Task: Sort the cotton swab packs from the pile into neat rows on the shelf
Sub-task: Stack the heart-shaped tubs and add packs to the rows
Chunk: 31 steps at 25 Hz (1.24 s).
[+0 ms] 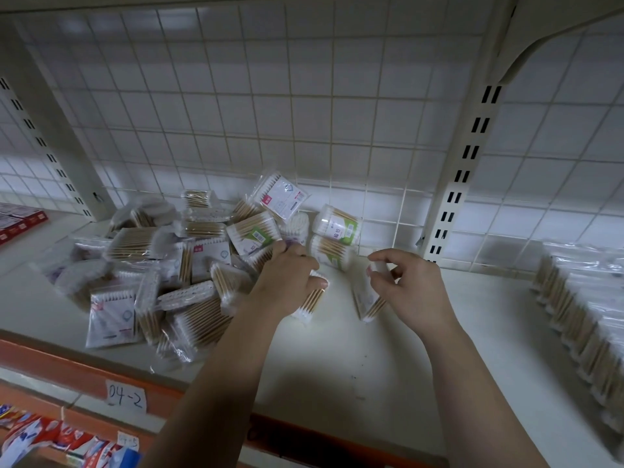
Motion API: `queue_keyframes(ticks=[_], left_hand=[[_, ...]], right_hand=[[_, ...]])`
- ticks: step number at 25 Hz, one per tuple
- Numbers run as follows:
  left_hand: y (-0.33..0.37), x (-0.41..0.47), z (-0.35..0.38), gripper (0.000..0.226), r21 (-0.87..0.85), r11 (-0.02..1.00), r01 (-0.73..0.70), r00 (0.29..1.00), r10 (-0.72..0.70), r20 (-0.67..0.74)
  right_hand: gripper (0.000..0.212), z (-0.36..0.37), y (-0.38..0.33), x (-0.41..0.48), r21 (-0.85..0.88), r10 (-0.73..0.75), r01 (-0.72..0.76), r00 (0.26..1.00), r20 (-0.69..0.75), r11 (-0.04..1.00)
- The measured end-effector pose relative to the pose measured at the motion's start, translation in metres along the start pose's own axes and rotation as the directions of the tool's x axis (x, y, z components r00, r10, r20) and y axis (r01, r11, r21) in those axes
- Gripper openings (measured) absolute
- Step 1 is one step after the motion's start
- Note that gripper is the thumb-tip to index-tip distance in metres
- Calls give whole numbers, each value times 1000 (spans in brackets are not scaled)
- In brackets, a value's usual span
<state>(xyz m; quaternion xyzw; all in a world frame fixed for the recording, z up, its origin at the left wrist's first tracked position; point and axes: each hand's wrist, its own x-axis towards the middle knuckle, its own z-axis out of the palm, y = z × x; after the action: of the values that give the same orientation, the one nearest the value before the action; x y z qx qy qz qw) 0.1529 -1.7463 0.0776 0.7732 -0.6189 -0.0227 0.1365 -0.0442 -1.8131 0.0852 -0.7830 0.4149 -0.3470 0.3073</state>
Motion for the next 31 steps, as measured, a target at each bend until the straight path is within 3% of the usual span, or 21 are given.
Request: queue_keyframes(ticks=[8,12,16,18,25,31], left_hand=[[10,-20,-5,31,-162,976,-149,982,127,-138],[15,-30,5,39,-286,941,-182,972,128,-197],[26,-37,9,69,-99,984,-145,970,122,-211],[28,-38,6,72,-82,990,-117,973,98,-211],[28,-44,-4,33,-128,972,-198,937,150,-314],[36,-49,-21,35,-157,977,-148,964,107,-245]], right_hand=[[28,-14,-17,-7,-30,19,-21,999,-38,999],[36,-24,-12,-17,-79,58,-60,998,-22,995],[42,-30,-6,-26,-124,59,-59,998,-7,991],[42,-32,-4,-28,-146,58,-56,998,11,988],[33,-43,-1,-36,-227,66,-61,998,17,972],[26,-53,-6,-46,-234,91,-95,996,-24,968]])
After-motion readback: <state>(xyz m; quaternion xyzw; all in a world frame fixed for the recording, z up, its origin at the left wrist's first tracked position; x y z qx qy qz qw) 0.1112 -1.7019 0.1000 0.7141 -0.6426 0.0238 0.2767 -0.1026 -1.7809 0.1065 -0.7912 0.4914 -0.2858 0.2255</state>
